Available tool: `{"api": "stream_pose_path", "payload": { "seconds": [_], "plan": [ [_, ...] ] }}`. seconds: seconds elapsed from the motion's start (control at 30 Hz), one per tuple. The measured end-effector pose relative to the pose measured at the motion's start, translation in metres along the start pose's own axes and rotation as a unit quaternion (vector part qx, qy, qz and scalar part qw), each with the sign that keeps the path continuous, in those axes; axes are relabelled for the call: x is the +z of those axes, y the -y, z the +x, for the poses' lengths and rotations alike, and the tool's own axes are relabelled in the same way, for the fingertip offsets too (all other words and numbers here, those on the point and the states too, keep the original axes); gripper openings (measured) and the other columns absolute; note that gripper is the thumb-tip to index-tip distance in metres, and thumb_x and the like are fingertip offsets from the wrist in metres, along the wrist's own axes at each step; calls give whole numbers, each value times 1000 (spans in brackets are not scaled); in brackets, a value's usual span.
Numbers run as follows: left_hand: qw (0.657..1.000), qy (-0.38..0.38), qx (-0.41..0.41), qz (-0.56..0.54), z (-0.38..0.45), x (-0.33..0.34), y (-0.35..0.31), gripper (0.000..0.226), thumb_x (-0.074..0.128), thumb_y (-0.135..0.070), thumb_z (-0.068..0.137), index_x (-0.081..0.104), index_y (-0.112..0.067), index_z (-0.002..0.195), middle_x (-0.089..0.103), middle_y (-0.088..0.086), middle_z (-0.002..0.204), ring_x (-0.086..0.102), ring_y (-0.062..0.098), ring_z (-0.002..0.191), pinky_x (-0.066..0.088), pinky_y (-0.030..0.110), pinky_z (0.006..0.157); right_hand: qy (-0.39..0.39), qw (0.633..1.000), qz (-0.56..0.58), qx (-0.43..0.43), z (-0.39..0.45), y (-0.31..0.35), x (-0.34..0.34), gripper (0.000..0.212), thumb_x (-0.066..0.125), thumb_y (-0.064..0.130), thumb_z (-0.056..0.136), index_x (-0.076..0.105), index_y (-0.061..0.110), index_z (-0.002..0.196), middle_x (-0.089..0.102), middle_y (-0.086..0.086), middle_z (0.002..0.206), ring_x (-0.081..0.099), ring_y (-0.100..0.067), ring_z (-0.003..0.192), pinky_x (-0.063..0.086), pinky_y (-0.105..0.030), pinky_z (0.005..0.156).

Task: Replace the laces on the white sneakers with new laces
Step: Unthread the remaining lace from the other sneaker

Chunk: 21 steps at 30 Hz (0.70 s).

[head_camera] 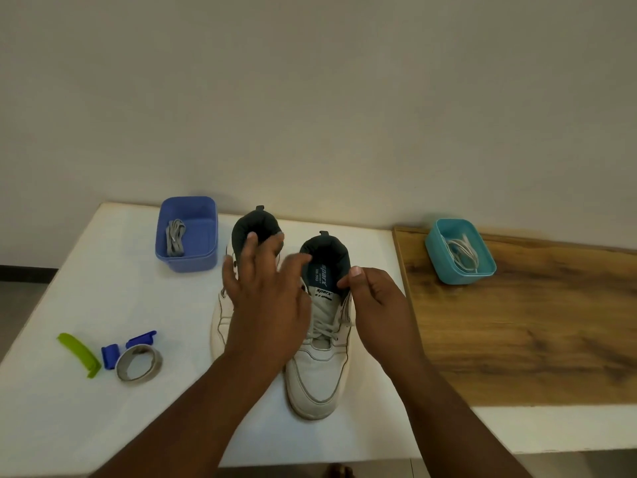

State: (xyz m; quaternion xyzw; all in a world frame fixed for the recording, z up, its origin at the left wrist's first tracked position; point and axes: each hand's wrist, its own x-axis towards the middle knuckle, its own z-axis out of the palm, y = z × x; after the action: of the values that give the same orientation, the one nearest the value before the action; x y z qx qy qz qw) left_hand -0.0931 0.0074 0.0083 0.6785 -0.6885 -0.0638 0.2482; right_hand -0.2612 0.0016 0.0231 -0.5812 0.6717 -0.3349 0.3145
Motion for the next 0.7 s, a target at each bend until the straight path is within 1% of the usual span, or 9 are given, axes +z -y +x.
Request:
{"api": "stream_pose_path", "payload": {
  "seconds": [0.1, 0.2, 0.23, 0.3, 0.4, 0.5, 0.57, 0.63, 0.7],
  "plan": [
    [994, 71, 61, 48, -4, 8, -8, 32, 45, -48, 89, 66, -44, 112, 25, 1, 162, 3, 32, 154, 1, 61, 120, 1, 1000, 3, -2, -1, 1, 0, 37, 39, 39, 108, 72, 27, 97, 65, 13, 104, 57, 4, 101, 41, -12, 82],
    [989, 110, 54, 78, -5, 9, -6, 28, 50, -59, 91, 71, -44, 100, 31, -5, 159, 0, 30, 154, -6, 60, 120, 0, 1000, 8, 0, -2, 2, 1, 37, 39, 38, 108, 72, 27, 97, 65, 13, 106, 57, 6, 102, 41, -13, 83],
    [992, 98, 45, 61, -4, 7, -6, 23, 54, -55, 92, 72, -42, 97, 39, -6, 155, 5, 30, 153, -4, 60, 120, -1, 1000, 11, 0, -2, 1, 0, 36, 39, 39, 108, 71, 28, 96, 65, 13, 106, 56, 7, 102, 41, -13, 83],
    [1000, 29, 7, -8, 0, 1, -6, 20, 53, -44, 95, 71, -36, 97, 51, -7, 142, 21, 27, 150, 8, 61, 120, -1, 1000, 18, 0, -1, 1, 0, 36, 39, 39, 108, 72, 30, 95, 65, 14, 106, 55, 9, 102, 41, -14, 83],
    [991, -78, -73, -87, 6, -12, 1, 27, 41, -37, 96, 65, -26, 103, 57, -3, 128, 45, 27, 134, 32, 60, 108, 0, 1000, 22, 5, -1, 2, 0, 36, 39, 39, 108, 72, 30, 94, 65, 14, 106, 54, 11, 103, 41, -14, 83],
    [983, -116, -95, -108, 8, -15, 9, 31, 36, -36, 94, 61, -23, 105, 60, 1, 121, 52, 29, 123, 39, 59, 100, 3, 1000, 24, 9, -2, 2, -1, 37, 39, 39, 108, 72, 29, 95, 65, 14, 107, 53, 13, 103, 39, -12, 81],
    [989, -83, -62, -103, 7, -13, 7, 32, 40, -36, 91, 62, -28, 112, 54, 1, 135, 41, 30, 136, 33, 61, 107, 6, 1000, 23, 11, -2, 2, 0, 37, 39, 40, 108, 72, 29, 97, 64, 15, 106, 54, 12, 102, 39, -12, 81],
    [999, -19, 11, -41, 3, -7, 2, 36, 47, -41, 90, 61, -40, 122, 38, 1, 154, 19, 30, 150, 17, 64, 116, 6, 1000, 24, 5, -2, 2, 1, 36, 39, 40, 108, 72, 29, 98, 64, 14, 106, 55, 9, 102, 39, -12, 81],
    [997, 45, 60, 27, -2, 2, -1, 33, 44, -52, 92, 65, -47, 117, 27, 1, 162, 5, 32, 154, 4, 63, 119, 5, 1000, 27, 4, -2, 2, 2, 36, 39, 39, 108, 72, 28, 99, 65, 13, 106, 56, 6, 102, 39, -12, 82]
  ]
}}
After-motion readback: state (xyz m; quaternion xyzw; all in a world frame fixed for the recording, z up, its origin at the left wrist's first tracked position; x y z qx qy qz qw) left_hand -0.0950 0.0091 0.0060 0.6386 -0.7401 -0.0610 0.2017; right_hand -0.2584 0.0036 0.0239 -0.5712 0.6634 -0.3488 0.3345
